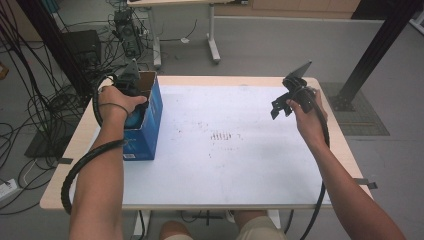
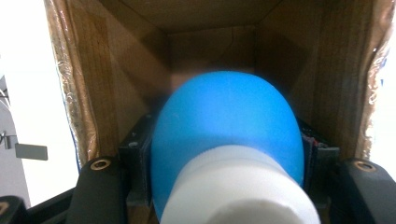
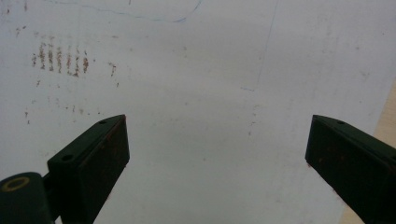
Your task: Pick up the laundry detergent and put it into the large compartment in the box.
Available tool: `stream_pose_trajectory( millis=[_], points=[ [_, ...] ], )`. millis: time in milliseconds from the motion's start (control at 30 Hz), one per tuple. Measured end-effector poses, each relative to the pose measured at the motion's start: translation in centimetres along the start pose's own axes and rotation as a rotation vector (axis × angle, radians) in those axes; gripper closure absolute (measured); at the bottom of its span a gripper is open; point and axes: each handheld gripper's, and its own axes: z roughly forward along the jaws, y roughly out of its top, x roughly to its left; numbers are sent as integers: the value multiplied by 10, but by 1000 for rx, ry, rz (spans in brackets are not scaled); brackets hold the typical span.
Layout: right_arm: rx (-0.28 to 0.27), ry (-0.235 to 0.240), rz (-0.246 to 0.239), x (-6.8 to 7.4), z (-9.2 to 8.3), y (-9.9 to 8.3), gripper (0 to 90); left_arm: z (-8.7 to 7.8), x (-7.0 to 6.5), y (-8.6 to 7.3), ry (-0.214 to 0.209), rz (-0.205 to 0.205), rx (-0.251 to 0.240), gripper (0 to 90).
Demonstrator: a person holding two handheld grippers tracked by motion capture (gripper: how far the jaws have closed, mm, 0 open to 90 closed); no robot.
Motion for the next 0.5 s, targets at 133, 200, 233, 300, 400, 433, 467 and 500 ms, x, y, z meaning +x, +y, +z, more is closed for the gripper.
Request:
stream_pose_trajectory(
  millis=[133, 200, 233, 300, 400, 433, 467, 500],
  points=[
    [0, 0, -1, 0, 0, 0, 64, 0, -1, 0, 1, 1, 2, 372],
    [1, 0, -1, 0, 0, 0, 65, 0, -1, 1, 2, 0, 4, 371],
    [0, 1, -1, 0, 0, 0, 65, 0, -1, 1, 2, 0, 5, 372],
    [0, 1, -2, -1, 0, 0, 65, 0, -1, 1, 2, -1, 5, 371],
    [0, 1, -2, -1, 0, 0, 65, -1, 0, 2, -2, -1, 6, 370],
    [0, 1, -2, -1, -1, 0, 65, -1, 0, 2, -2, -2, 7, 369],
    [-1, 2, -1, -1, -1, 0, 64, -1, 0, 2, -4, -3, 5, 368],
    [-1, 2, -1, -1, -1, 0, 65, -2, 0, 2, -4, 0, 5, 366]
  ],
)
